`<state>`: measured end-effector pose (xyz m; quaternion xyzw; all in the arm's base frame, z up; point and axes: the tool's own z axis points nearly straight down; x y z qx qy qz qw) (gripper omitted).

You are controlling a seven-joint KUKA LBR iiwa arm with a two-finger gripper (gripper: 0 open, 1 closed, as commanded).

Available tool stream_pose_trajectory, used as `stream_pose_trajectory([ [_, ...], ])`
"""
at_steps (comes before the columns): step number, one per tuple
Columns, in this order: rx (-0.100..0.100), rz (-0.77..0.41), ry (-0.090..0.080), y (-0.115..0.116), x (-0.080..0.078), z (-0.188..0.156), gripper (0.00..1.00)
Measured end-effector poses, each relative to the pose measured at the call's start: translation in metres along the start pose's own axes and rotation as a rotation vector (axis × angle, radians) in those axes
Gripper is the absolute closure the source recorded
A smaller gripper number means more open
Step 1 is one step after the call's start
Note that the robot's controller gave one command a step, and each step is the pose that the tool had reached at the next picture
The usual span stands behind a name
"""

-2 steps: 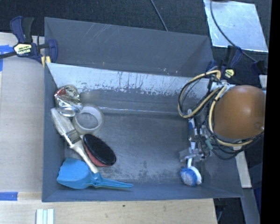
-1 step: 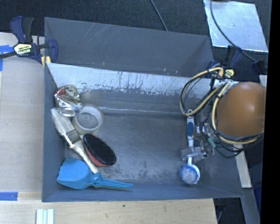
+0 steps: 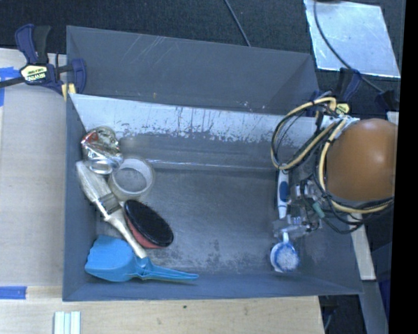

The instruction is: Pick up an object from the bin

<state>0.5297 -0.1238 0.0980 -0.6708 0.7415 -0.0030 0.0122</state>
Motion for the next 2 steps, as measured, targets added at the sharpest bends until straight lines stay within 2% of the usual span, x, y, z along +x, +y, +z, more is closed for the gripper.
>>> stream_pose_trajectory([
  [2,-0.002,0.002,-0.002,0.000,-0.001,-0.023,1.00],
])
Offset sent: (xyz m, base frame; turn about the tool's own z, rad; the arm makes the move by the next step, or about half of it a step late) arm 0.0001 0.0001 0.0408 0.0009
